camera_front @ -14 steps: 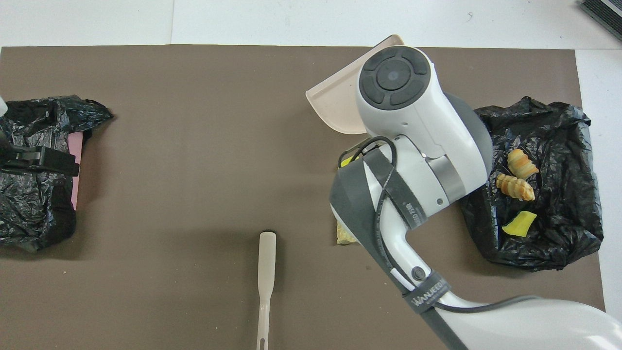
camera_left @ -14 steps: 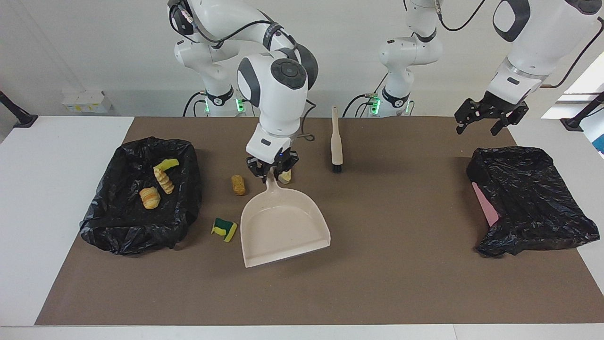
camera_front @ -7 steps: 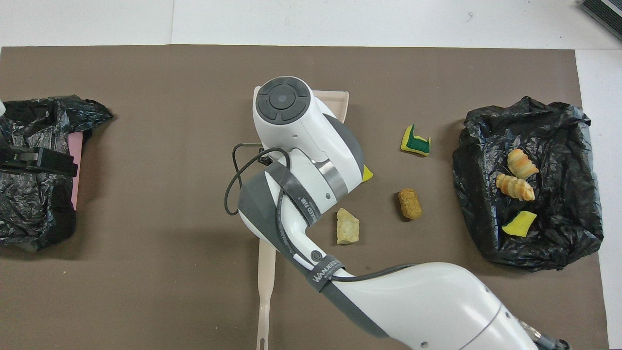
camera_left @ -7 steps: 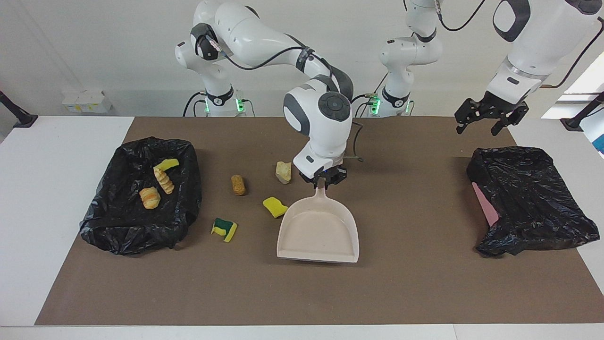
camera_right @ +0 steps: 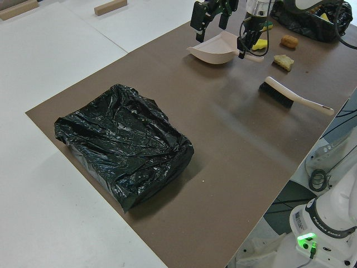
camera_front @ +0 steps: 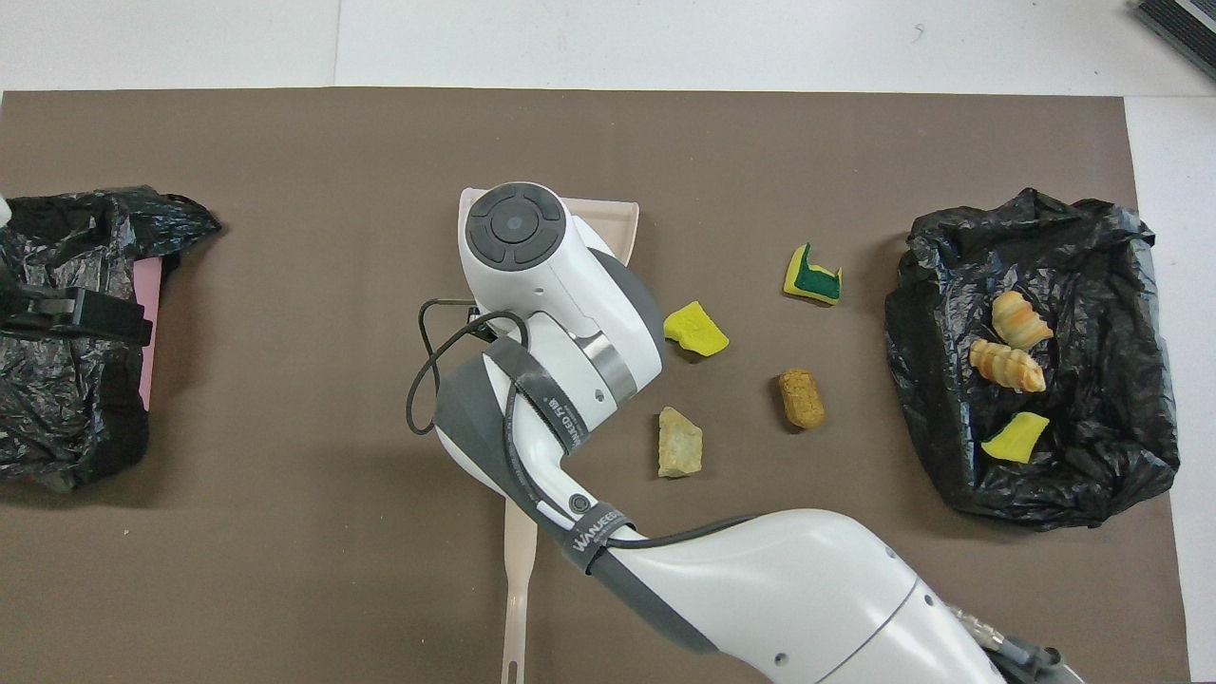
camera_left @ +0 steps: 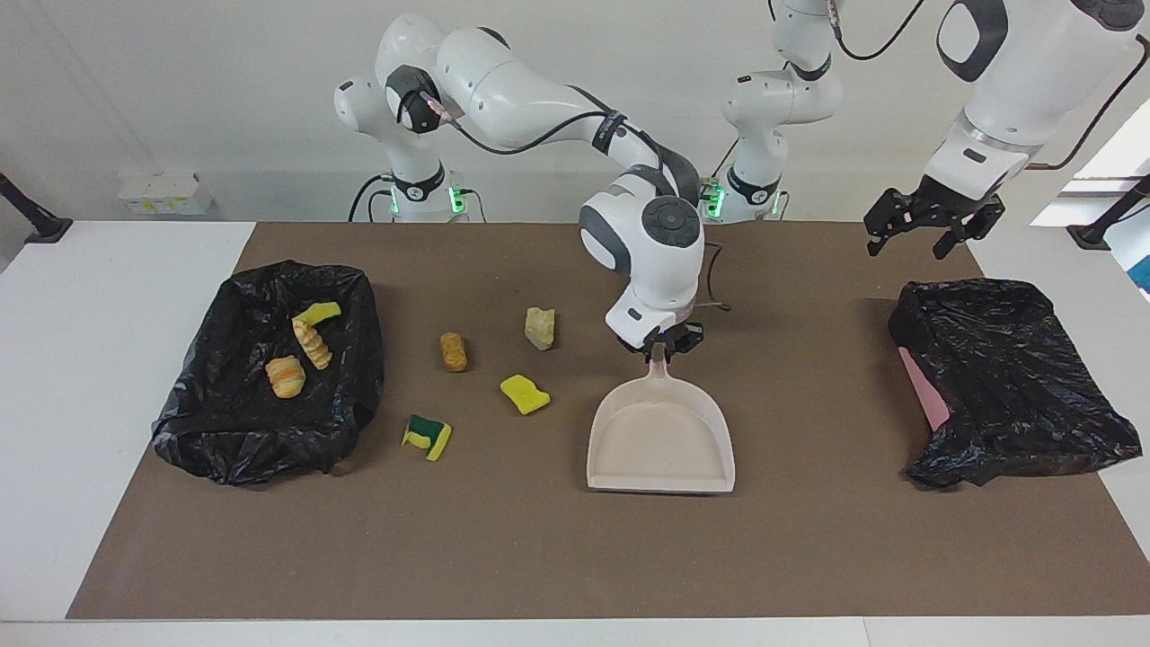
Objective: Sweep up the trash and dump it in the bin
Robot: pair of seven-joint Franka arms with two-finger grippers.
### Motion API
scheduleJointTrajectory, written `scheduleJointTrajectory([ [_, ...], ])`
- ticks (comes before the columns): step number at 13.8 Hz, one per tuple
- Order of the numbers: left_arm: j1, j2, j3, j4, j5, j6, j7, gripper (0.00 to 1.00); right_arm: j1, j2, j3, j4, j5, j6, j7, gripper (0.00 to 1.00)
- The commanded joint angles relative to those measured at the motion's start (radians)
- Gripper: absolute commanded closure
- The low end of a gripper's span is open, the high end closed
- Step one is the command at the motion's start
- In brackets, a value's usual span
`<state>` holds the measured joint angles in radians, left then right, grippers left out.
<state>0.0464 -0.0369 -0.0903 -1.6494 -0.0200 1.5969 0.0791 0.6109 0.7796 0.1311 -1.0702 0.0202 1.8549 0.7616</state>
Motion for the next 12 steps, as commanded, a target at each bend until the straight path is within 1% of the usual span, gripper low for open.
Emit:
scheduleJointTrajectory([
  [1, 0.001, 0.002, -0.003, -0.018, 0.018, -0.005, 0.033, 0.00, -0.005, 0.004, 0.005, 0.006, 0.027, -0.002, 0.002, 0.93],
  [4, 0.003, 0.000, -0.005, -0.035, 0.018, 0.014, 0.036, 0.00, -0.008, -0.003, 0.004, -0.005, 0.014, -0.002, -0.037, 0.74],
  [5, 0.000, 0.002, -0.003, -0.044, 0.018, 0.023, 0.034, 0.00, -0.007, -0.006, 0.004, -0.005, 0.023, -0.002, -0.041, 0.66],
  [7, -0.002, 0.000, -0.005, -0.073, 0.017, 0.055, 0.027, 0.00, -0.005, -0.017, 0.004, -0.037, 0.017, -0.003, -0.041, 0.43],
  [8, -0.005, 0.000, -0.005, -0.096, 0.017, 0.092, 0.024, 0.00, -0.005, -0.026, 0.004, -0.043, 0.015, -0.003, -0.041, 0.38],
  [10, -0.011, 0.000, -0.011, -0.134, 0.014, 0.153, 0.028, 0.00, -0.008, -0.052, 0.004, -0.043, 0.024, -0.020, -0.042, 0.23],
  [11, -0.032, 0.002, -0.009, -0.157, 0.014, 0.178, 0.031, 0.00, -0.014, -0.078, 0.004, -0.047, 0.026, -0.038, -0.042, 0.17],
  [12, -0.040, 0.000, -0.011, -0.191, 0.014, 0.222, 0.027, 0.00, -0.017, -0.112, 0.004, -0.060, 0.029, -0.069, -0.044, 0.13],
])
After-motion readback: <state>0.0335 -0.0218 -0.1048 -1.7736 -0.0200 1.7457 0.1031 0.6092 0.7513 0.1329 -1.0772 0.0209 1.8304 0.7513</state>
